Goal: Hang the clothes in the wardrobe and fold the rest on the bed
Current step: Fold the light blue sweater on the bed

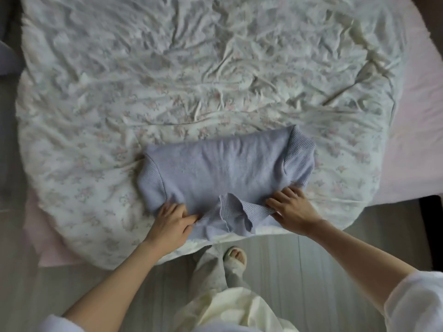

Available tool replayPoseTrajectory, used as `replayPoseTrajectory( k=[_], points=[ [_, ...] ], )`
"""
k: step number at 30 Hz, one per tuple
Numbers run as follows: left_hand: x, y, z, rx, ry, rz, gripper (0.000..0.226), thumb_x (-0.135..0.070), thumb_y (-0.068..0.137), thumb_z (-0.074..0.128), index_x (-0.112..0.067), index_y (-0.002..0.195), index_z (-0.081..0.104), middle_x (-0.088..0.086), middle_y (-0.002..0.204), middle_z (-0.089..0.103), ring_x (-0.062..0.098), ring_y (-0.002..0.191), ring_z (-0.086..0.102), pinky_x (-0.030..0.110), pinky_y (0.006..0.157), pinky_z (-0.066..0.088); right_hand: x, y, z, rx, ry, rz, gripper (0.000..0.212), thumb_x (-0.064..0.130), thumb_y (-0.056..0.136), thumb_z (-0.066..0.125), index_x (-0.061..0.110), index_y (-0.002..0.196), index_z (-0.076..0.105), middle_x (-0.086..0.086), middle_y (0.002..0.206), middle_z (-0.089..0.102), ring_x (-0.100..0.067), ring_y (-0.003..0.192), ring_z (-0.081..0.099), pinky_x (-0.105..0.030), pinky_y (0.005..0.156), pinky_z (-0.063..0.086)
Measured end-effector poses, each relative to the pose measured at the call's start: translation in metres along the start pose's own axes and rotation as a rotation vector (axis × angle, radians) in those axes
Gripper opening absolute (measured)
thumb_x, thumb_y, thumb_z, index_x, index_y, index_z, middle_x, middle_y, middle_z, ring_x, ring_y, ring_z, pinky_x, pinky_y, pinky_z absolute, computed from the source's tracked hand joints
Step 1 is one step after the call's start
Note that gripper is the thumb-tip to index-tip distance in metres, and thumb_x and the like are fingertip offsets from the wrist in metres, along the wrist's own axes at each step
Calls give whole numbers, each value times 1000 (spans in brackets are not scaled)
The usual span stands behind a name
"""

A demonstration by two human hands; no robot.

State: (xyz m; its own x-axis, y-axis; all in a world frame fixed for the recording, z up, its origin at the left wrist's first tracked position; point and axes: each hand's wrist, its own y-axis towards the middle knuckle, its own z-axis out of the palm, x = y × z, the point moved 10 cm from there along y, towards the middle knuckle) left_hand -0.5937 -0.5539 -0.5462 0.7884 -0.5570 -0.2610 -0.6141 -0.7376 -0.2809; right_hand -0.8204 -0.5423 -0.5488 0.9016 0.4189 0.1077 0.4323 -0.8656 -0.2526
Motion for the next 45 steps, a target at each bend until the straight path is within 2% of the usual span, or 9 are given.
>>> replayPoseTrajectory(
  k=[6,11,14,16,19,23,26,33,45],
  points=[
    [-9,-8,60,287,82,-101,66,-38,78,68,-34,140,43,7,135,44,30,128,39,62,111,14,28,-4,36,161,-153,-42,64,21,49,80,32,111,68,0,98,66,-24,88,64,-51,86,50],
    [-23,7,68,310,228,-83,81,-25,37,88,-32,114,67,11,104,63,30,103,47,64,90,43,39,5,58,279,-122,21,74,22,38,80,35,110,67,-2,99,66,-23,90,64,-47,81,52],
    [-32,6,81,410,173,-14,45,-41,76,64,-32,119,60,6,117,51,28,115,44,57,104,26,49,5,65,388,-115,-33,53,27,58,73,38,109,66,4,99,64,-19,96,61,-49,94,43],
    [-28,17,66,337,119,-45,29,-40,86,51,-24,104,66,3,108,53,23,109,47,43,98,32,48,8,68,460,21,0,41,21,78,55,30,117,62,4,111,61,-20,109,54,-44,104,29],
    [-15,44,7,5,53,-52,12,-22,69,74,-14,70,66,5,78,57,25,76,57,37,64,48,40,34,21,174,135,56,24,13,67,70,16,90,71,-2,86,67,-25,81,64,-32,69,48],
    [17,81,-36,-193,92,-115,40,-20,69,74,-14,108,68,14,113,62,34,105,56,49,82,47,26,76,-32,-143,106,134,39,15,73,69,15,112,66,-8,106,65,-28,96,62,-44,81,51],
    [39,111,-33,-124,74,-127,61,-29,76,71,-18,133,55,18,140,47,40,129,44,63,99,33,15,119,-26,-12,107,207,51,29,95,44,26,145,33,-9,149,36,-30,138,31,-59,110,18],
    [130,92,15,129,89,-333,80,-66,77,-24,-30,146,-5,4,159,4,27,147,3,51,116,2,-72,105,19,275,9,477,52,55,94,0,41,136,-27,5,157,-16,-22,144,-18,-45,111,-19],
    [159,136,4,530,-103,-301,77,-53,76,67,-16,136,39,2,139,41,21,122,46,32,93,42,-138,134,-12,526,-56,397,84,61,75,60,21,142,29,-2,135,42,-23,127,37,-44,102,30]
  ],
)
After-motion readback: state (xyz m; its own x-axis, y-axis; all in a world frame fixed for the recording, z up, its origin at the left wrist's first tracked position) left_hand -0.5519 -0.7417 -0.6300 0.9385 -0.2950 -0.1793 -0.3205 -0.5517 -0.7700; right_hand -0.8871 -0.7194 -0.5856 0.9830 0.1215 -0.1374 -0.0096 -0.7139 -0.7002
